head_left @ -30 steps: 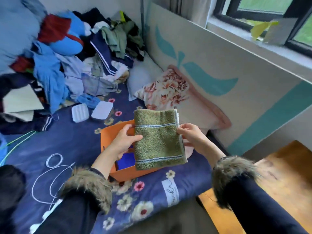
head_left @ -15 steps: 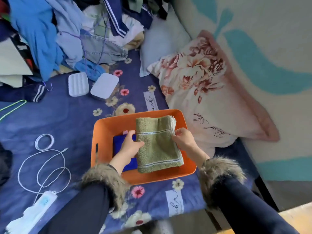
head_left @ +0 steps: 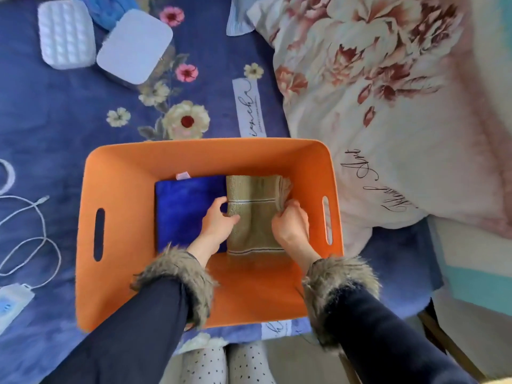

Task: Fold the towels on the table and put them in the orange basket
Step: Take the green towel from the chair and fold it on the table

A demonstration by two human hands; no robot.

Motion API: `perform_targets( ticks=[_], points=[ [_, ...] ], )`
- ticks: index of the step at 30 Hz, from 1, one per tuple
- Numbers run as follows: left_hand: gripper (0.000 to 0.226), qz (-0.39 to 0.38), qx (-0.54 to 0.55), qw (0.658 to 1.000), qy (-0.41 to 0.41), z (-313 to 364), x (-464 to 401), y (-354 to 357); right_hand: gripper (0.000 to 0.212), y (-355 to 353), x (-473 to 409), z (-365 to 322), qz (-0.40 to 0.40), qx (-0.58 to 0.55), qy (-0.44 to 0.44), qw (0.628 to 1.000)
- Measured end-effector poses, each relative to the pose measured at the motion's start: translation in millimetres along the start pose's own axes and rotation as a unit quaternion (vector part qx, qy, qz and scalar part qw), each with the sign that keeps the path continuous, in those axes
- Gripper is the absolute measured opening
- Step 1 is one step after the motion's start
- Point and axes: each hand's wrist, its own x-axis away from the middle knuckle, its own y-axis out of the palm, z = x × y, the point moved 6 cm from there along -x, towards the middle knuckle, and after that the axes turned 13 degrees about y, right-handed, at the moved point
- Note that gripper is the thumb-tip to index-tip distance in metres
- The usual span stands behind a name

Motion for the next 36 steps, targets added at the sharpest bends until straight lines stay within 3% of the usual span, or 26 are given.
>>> perform_targets(
  ticks=[8, 14, 18, 20, 22, 24, 27, 30, 36],
  points=[
    [0.054, -0.023, 0.006, 1.000, 0.001, -5.2, -21.9, 15.8, 0.036, 5.2, -18.8, -12.4, 0.011, 0.045, -0.007, 0.999],
    [0.047, 0.016, -0.026, 0.999, 0.028, -10.5, -25.5, 10.7, 0.042, 13.3, -28.8, -5.4, 0.032, 0.097, -0.020, 0.995],
    [0.049, -0.006, -0.122, 0.990, 0.070, -7.8, -19.6, 5.4, 0.046, 14.0, -23.0, -12.3, 0.048, 0.085, -0.079, 0.992],
    [0.053, 0.019, -0.241, 0.959, 0.149, 1.8, -7.6, -0.3, 0.057, 19.6, -10.6, -15.6, 0.090, 0.163, -0.176, 0.967],
    [0.063, 0.020, -0.369, 0.894, 0.252, 13.9, 5.1, 0.4, 0.058, 35.6, -2.3, -11.0, 0.098, 0.284, -0.256, 0.919],
    [0.087, -0.056, -0.483, 0.816, 0.311, 13.6, 11.0, 13.0, 0.060, 49.6, -7.3, -0.8, 0.092, 0.399, -0.276, 0.870],
    [0.118, -0.159, -0.590, 0.735, 0.293, -2.7, 3.2, 26.5, 0.064, 55.4, -25.4, 3.6, 0.102, 0.501, -0.276, 0.814],
    [0.125, -0.168, -0.620, 0.707, 0.296, -4.8, -14.5, 30.7, 0.070, 59.3, -44.9, -0.3, 0.088, 0.552, -0.257, 0.788],
    [0.133, -0.168, -0.642, 0.682, 0.308, 7.7, -47.5, 35.0, 0.102, 62.4, -75.7, -3.5, 0.075, 0.609, -0.215, 0.760]
  ],
)
